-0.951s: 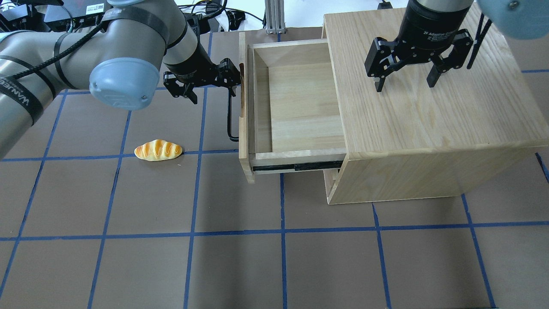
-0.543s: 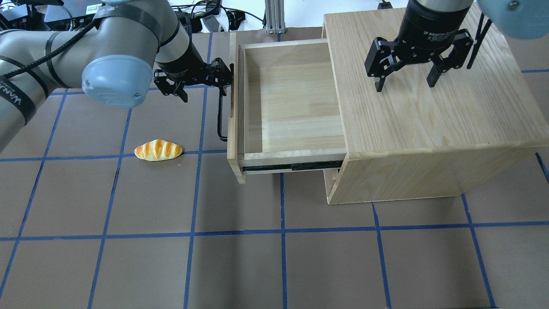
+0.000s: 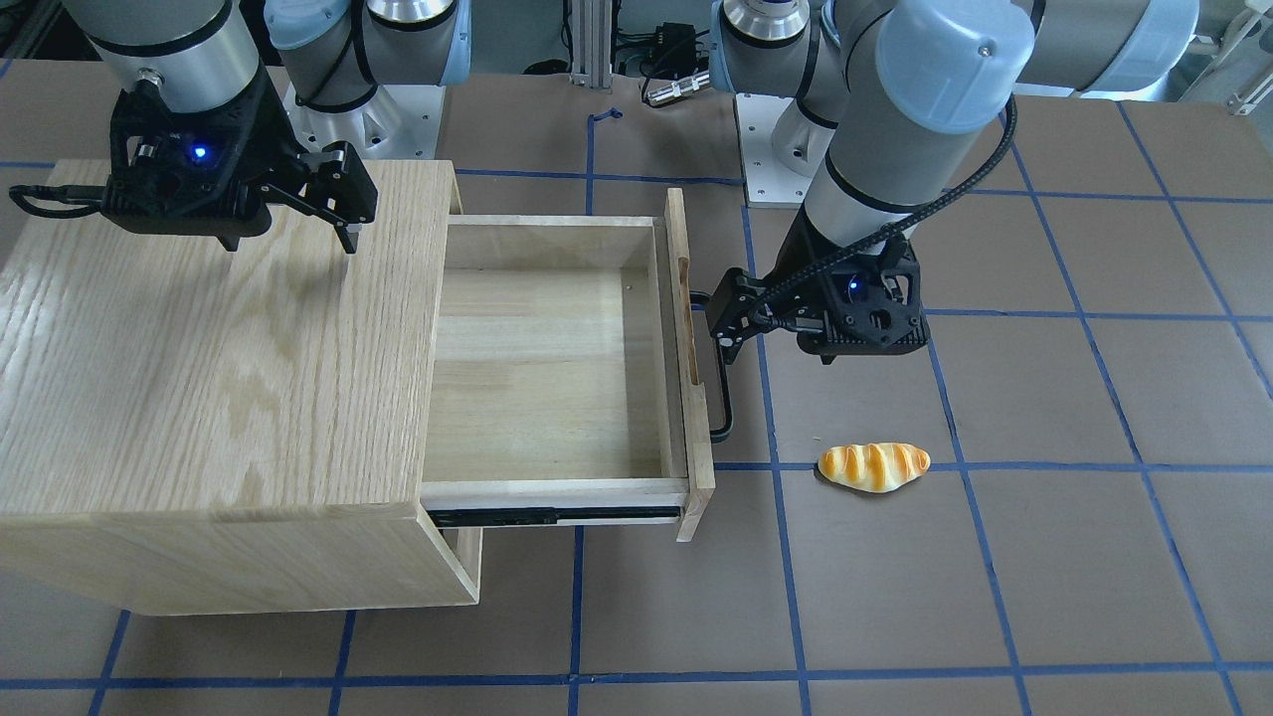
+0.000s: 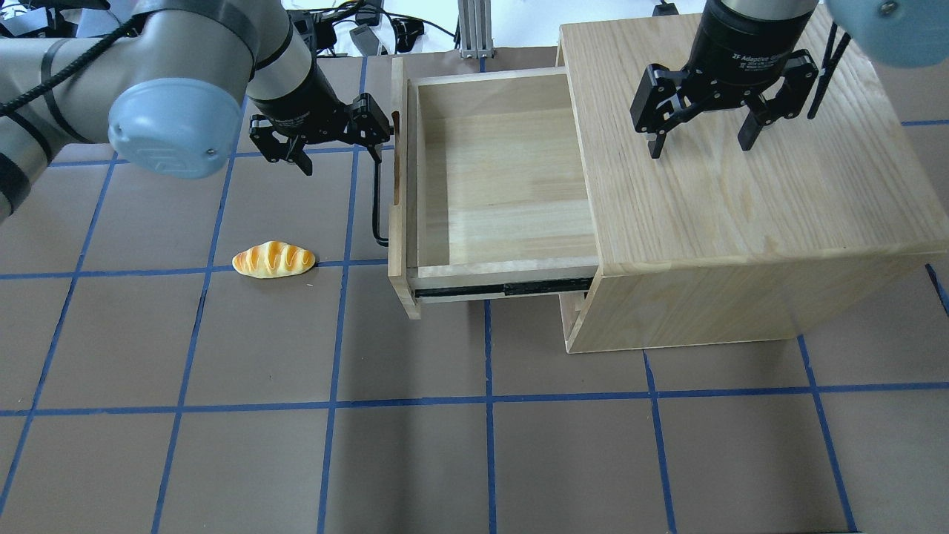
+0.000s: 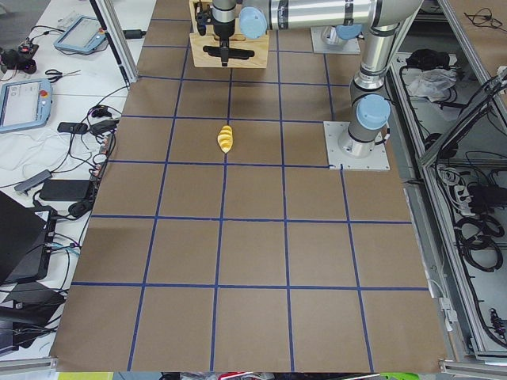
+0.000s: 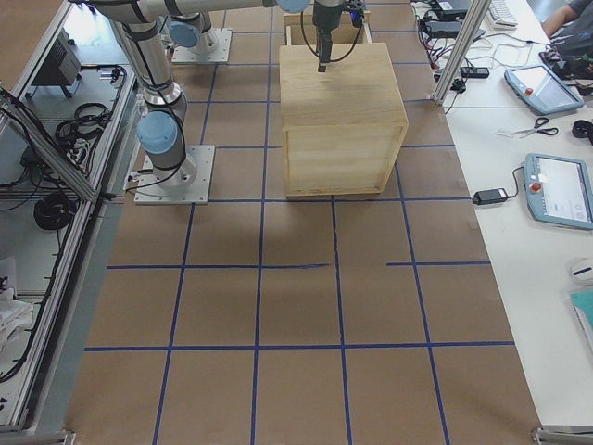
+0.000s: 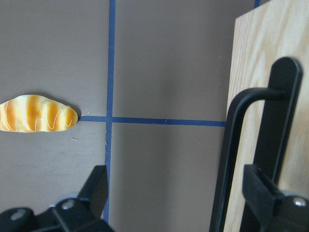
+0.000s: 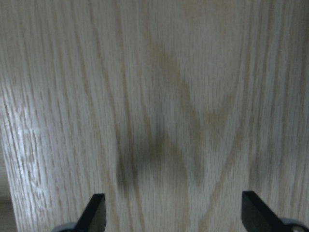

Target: Open upper drawer

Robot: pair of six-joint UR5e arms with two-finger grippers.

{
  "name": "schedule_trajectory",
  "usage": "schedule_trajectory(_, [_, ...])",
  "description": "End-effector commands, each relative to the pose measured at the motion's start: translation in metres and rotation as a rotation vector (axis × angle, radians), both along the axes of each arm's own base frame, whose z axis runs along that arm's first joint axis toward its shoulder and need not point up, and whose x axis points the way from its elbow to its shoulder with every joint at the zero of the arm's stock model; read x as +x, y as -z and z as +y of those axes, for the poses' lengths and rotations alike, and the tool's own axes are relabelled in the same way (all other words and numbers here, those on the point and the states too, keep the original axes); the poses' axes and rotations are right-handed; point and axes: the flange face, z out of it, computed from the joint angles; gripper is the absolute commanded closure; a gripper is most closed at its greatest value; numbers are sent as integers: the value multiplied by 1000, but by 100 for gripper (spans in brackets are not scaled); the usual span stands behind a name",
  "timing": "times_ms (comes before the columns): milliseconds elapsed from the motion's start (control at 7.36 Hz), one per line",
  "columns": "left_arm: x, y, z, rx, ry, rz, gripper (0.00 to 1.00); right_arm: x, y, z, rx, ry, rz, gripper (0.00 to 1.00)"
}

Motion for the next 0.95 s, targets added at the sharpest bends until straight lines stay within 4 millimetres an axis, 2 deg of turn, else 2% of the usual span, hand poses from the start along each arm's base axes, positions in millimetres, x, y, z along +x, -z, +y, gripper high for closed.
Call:
schedule_trajectory(0, [46,-24,16,36,38,-9,0,0,0,0,-1,0,0,0])
schedule_trajectory(272, [88,-56,38,38,83,-85,0,0,0,0,1,0,0,0])
schedule_trajectory(407, [91,-65,46,25,99,-125,0,0,0,0,1,0,0,0])
schedule_trajectory(815, [89,-63,50,33,98,-124,0,0,0,0,1,-2,0,0])
